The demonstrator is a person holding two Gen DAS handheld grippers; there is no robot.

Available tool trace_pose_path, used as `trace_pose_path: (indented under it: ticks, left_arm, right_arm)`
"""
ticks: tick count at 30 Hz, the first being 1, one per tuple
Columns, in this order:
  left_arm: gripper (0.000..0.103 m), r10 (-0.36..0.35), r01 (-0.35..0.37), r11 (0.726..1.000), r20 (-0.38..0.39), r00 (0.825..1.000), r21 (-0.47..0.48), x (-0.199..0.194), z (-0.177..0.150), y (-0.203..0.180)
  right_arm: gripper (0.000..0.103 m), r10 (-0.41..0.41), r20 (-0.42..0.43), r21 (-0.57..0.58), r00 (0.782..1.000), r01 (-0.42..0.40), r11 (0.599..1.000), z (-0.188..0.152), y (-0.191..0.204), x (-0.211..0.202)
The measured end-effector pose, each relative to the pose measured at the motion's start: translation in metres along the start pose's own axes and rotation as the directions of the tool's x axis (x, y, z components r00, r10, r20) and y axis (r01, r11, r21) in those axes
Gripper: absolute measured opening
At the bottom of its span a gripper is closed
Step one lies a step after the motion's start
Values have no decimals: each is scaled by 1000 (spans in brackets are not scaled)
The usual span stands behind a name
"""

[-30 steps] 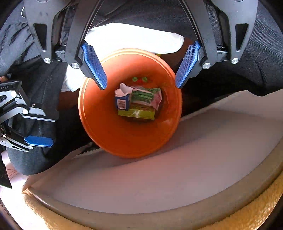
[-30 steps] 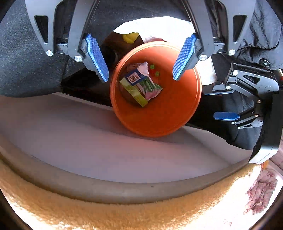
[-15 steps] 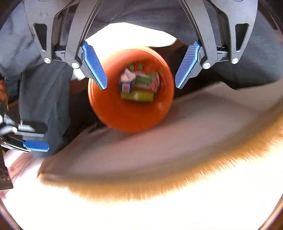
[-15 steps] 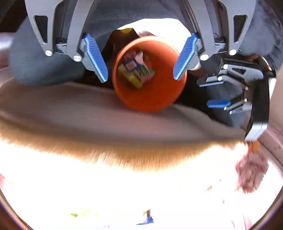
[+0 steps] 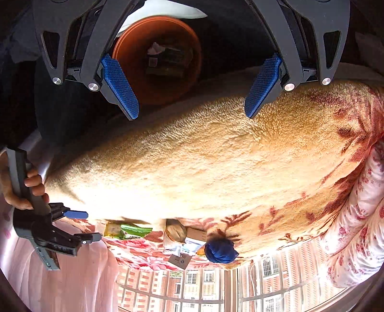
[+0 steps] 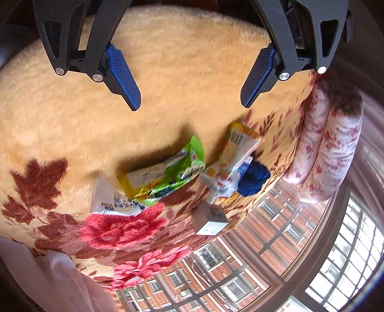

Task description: Collect trash

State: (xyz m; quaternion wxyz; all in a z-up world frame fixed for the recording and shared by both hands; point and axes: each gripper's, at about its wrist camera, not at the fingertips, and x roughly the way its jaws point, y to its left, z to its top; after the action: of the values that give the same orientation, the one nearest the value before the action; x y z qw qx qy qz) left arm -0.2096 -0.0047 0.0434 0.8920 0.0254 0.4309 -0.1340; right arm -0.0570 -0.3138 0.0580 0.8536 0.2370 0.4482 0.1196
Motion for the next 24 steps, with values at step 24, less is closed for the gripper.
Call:
trace_pose_path:
  ticks: [24]
  left_arm:
    - [88,-38,38,998,2,999,-58,37,44,18]
  right_arm:
    - [67,-158,-22,195,987,159,968,82,-2,120]
